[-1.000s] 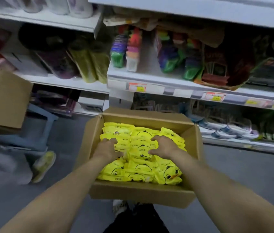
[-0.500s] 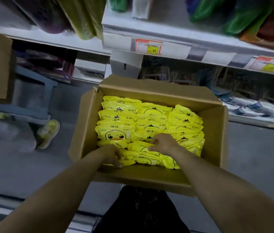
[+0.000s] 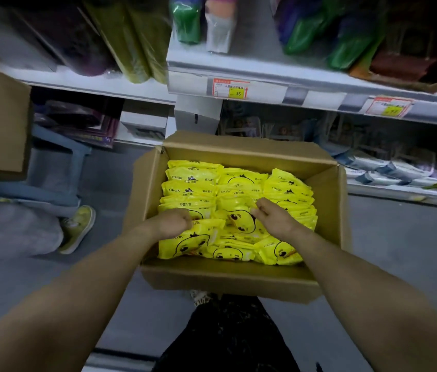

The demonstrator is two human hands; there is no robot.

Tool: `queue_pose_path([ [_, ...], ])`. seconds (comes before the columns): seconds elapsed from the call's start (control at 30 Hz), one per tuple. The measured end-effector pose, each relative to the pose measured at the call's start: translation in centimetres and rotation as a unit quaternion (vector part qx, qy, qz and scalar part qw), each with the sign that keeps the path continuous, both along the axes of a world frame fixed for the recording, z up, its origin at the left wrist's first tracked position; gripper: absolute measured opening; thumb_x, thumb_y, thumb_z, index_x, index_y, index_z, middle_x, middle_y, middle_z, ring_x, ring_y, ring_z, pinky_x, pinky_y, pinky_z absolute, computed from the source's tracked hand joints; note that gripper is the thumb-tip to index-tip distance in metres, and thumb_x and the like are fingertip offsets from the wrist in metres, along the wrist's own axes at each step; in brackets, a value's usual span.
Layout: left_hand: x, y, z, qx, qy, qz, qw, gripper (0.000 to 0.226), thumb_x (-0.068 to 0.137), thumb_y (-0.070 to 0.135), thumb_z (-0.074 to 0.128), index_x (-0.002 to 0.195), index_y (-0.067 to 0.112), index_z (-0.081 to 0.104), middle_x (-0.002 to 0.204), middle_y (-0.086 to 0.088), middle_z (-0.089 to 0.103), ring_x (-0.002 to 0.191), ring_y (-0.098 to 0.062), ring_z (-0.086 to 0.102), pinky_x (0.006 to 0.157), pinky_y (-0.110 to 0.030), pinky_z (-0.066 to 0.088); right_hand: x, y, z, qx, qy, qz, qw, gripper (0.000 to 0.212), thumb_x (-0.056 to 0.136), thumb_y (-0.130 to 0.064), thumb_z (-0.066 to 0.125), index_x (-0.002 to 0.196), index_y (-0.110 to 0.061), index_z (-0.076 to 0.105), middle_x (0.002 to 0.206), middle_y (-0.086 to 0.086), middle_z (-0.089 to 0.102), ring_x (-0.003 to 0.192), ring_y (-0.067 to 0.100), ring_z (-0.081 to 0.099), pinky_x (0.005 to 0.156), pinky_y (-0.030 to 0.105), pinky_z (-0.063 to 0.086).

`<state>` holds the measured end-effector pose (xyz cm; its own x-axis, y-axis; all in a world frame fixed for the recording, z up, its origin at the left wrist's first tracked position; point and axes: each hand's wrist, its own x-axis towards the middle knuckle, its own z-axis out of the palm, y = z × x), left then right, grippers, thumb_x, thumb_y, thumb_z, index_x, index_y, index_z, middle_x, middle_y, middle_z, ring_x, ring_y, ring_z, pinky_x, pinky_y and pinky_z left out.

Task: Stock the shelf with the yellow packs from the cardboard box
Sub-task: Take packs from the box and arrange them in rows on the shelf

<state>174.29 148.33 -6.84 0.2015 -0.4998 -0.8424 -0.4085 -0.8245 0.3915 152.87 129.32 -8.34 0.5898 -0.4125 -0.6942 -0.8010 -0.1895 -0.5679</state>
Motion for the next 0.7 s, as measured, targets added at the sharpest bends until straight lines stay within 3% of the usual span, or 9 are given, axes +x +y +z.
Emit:
queue_pose_path([
  [0.13,0.8,-0.5,4.4,-0.067,0.0,0.068,0.995,0.032,0.099,0.048,0.046,0.095,0.018,0.057,0.097,-0.002,0.057,0.094,-0.02,0.052,0.078,-0.032,0.04,0.6,-0.9,4.3,-0.02,-0.037,-0.077,0.996,0.023,0.105,-0.037,0.045,0.103,-0.014,0.048,0.077,0.0,0.042,0.068,0.016,0.038,0.059,0.031,0.032],
  [0.2,0.7,-0.9,7.3,-0.09,0.023,0.109,0.99,0.071,0.083,0.076,0.048,0.114,0.014,0.06,0.114,0.0,0.057,0.111,-0.022,0.052,0.091,-0.032,0.041,0.5,-1.0,6.9,-0.038,-0.061,-0.126,0.989,0.023,0.106,-0.038,0.041,0.108,-0.016,0.049,0.079,-0.001,0.046,0.066,0.015,0.041,0.058,0.03,0.033],
  [0.27,0.3,-1.5,9.6,-0.115,0.053,0.137,0.982,0.099,0.062,0.088,0.057,0.13,0.015,0.055,0.137,0.0,0.051,0.129,-0.023,0.046,0.103,-0.036,0.037,0.1,-0.9,9.3,-0.051,-0.092,-0.19,0.976,0.026,0.106,-0.036,0.04,0.112,-0.015,0.053,0.093,0.003,0.055,0.082,0.019,0.051,0.07,0.031,0.039],
  [0.37,-0.5,-2.5,12.7,-0.154,0.073,0.137,0.976,0.09,0.068,0.066,0.075,0.14,0.019,0.049,0.145,0.002,0.047,0.134,-0.021,0.043,0.109,-0.033,0.032,-1.0,-1.0,12.3,-0.038,-0.132,-0.303,0.943,0.033,0.102,-0.043,0.048,0.11,-0.013,0.059,0.111,0.007,0.064,0.108,0.029,0.059,0.094,0.039,0.048],
  [0.47,-1.3,-3.8,16.0,-0.194,0.097,0.126,0.968,0.064,0.067,0.059,0.079,0.118,0.022,0.068,0.119,0.004,0.069,0.109,-0.015,0.065,0.106,-0.036,0.044,-2.5,-1.3,15.1,0.041,-0.16,-0.375,0.912,0.062,0.078,-0.068,0.07,0.113,-0.018,0.066,0.112,0.006,0.072,0.106,0.03,0.067,0.098,0.051,0.052],
  [0.53,-1.5,-4.7,18.3,-0.22,0.113,0.13,0.96,0.034,0.078,0.045,0.077,0.104,0.023,0.073,0.099,0.006,0.075,0.092,-0.011,0.069,0.098,-0.034,0.049,-3.2,-1.3,18.3,0.065,-0.199,-0.372,0.904,0.054,0.073,-0.055,0.081,0.111,-0.018,0.069,0.103,0.005,0.077,0.096,0.028,0.073,0.09,0.052,0.057],
  [0.6,-1.6,-5.8,20.5,-0.237,0.094,0.12,0.959,0.037,0.078,0.047,0.078,0.104,0.022,0.072,0.099,0.004,0.075,0.094,-0.014,0.069,0.095,-0.035,0.051,-3.7,-1.6,21.6,0.075,-0.218,-0.368,0.901,0.049,0.076,-0.031,0.085,0.116,-0.011,0.067,0.102,0.01,0.077,0.094,0.031,0.074,0.087,0.056,0.057],
  [0.7,-1.6,-7.5,24.5,-0.282,0.09,0.107,0.949,0.033,0.087,0.035,0.072,0.112,0.014,0.069,0.103,-0.009,0.075,0.094,-0.025,0.071,0.089,-0.036,0.056,-4.2,-2.9,25.8,0.08,-0.255,-0.361,0.893,0.044,0.075,-0.018,0.084,0.115,-0.008,0.067,0.106,0.015,0.075,0.095,0.034,0.073,0.087,0.058,0.057],
])
